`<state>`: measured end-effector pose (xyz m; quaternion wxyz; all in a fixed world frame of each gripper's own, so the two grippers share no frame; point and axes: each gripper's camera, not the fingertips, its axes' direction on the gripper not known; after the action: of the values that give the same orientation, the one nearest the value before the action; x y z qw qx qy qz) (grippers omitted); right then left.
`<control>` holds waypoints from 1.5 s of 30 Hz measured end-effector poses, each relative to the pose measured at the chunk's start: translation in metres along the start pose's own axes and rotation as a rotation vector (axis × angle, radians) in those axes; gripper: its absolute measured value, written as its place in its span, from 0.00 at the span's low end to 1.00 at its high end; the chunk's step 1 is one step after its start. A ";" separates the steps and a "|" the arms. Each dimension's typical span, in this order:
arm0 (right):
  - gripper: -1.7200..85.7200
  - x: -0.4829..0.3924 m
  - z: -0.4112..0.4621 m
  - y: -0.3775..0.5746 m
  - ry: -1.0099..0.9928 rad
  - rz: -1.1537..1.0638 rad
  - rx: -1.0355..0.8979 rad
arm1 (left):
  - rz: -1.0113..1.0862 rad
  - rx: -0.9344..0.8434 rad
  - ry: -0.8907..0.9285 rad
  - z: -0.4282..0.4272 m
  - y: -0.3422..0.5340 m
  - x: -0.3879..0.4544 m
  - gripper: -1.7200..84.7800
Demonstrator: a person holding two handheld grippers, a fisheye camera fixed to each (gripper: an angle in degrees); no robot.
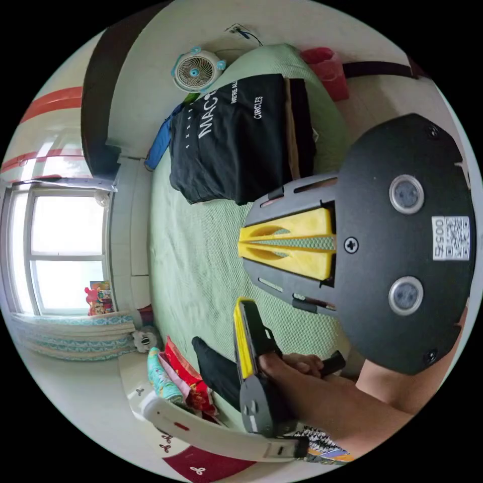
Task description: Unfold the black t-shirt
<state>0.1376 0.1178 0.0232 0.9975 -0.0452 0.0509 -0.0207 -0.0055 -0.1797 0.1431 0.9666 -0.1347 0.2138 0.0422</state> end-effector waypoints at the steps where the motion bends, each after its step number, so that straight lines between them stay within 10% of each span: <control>1: 0.03 0.009 0.000 0.002 -0.016 0.021 0.002 | -0.017 -0.009 0.004 0.005 -0.014 0.005 0.01; 24: 0.18 0.095 -0.023 -0.091 0.077 0.267 0.297 | 0.081 -0.102 0.144 0.101 -0.135 0.042 0.01; 45: 0.22 0.127 0.047 -0.136 0.162 0.038 -0.100 | 0.071 -0.153 0.185 0.175 -0.187 0.044 0.01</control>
<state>0.2635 -0.0196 0.0696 0.9868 -0.0920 0.1333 -0.0028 0.1307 -0.3092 0.3225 0.9276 -0.2040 0.3026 0.0799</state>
